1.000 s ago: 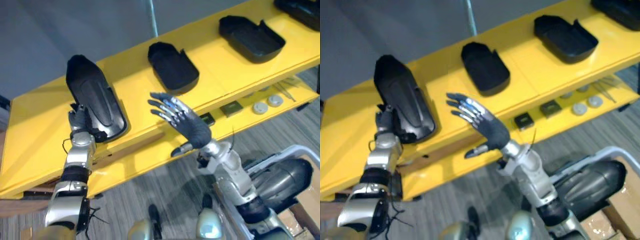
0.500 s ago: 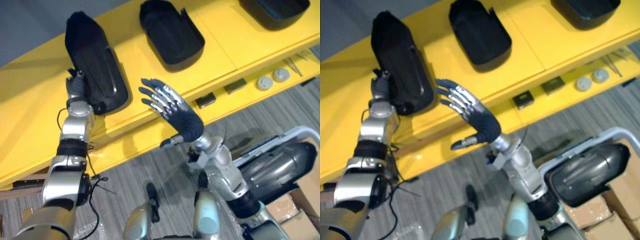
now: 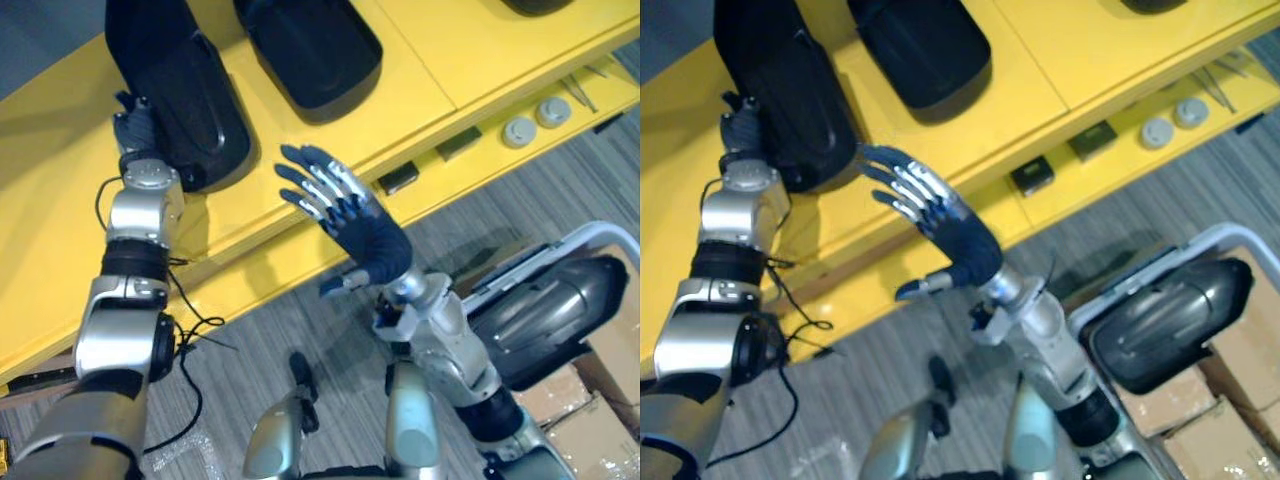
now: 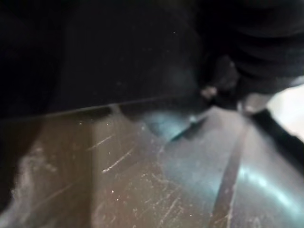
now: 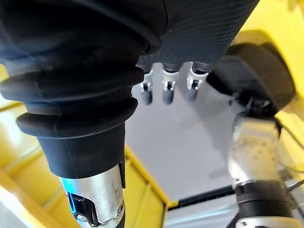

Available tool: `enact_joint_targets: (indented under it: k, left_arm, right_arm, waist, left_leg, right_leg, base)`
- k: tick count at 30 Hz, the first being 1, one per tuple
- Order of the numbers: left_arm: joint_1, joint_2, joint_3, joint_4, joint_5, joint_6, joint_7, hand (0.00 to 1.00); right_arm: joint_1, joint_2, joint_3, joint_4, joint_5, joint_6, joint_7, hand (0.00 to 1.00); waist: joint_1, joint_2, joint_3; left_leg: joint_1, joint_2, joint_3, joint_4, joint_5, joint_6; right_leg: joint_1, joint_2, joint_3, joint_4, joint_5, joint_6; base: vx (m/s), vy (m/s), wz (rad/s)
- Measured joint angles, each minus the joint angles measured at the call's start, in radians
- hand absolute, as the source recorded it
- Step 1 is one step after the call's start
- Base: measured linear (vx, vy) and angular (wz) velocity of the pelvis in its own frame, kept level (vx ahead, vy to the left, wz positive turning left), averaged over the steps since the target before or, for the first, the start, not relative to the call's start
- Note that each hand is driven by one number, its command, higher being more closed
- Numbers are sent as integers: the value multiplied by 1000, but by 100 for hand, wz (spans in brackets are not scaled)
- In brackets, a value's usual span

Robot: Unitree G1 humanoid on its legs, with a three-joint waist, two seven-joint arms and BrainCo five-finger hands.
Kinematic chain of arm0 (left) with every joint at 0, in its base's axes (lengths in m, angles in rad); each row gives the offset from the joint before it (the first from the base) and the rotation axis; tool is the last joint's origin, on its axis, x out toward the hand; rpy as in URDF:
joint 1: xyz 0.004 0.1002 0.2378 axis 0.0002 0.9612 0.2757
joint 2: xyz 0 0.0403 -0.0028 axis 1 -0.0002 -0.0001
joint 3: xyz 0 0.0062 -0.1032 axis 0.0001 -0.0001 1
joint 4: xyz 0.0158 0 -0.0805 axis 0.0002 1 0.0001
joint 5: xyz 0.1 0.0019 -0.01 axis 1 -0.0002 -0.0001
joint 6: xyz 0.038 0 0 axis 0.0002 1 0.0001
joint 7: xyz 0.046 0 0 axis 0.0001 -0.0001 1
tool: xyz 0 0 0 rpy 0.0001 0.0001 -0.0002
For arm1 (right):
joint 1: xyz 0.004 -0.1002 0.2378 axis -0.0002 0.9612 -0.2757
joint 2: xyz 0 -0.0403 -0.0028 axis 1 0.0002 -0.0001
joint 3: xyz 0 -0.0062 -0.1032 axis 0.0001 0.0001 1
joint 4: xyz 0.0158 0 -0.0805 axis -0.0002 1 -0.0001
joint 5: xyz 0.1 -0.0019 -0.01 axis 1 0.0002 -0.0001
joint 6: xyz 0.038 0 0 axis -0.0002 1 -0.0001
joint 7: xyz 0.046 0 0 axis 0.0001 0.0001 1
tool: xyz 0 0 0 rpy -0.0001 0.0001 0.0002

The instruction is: Walk over and take plastic housings, then place them on the shelf

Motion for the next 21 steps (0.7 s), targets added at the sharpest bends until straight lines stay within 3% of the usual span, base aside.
enact_joint_targets:
  k: [7,14,19,20,21]
  left_arm:
    - [5,45,18,22,11,61,-22,100]
    - [41,94,53,22,101,121,-134,100]
    - [43,109,55,21,156,132,-202,100]
    - [44,109,55,21,168,136,-213,0]
    - [44,109,54,21,167,140,-224,0]
  right_arm:
    - [8,-9,0,-1,8,-1,-6,0]
    - [26,-27,8,-5,9,-1,-22,0]
    - [28,-41,34,-5,9,-1,-32,0]
    - [28,-42,39,-5,9,-1,-43,0]
    - [28,-44,39,-5,9,-1,-47,0]
  waist:
    - [11,0,0]
    - [13,1,-1]
    - [20,6,-4]
    - [21,6,-4]
    - [21,6,-4]
  left_leg:
    - [3,2,0,0,1,-2]
    - [7,2,-3,2,3,-4]
    - [11,2,-5,2,5,-3]
    - [11,1,-5,2,6,-3]
    - [11,1,-6,2,7,-2]
  right_leg:
    - [0,1,-1,8,-3,-4]
    - [4,-1,-3,12,-4,-5]
    - [8,-5,-5,15,-4,-6]
    - [8,-7,-5,15,-4,-6]
    - [8,-9,-6,16,-4,-6]
  base:
    - [0,0,0]
    - [0,0,0]
    - [0,0,0]
    - [0,0,0]
    - [0,0,0]
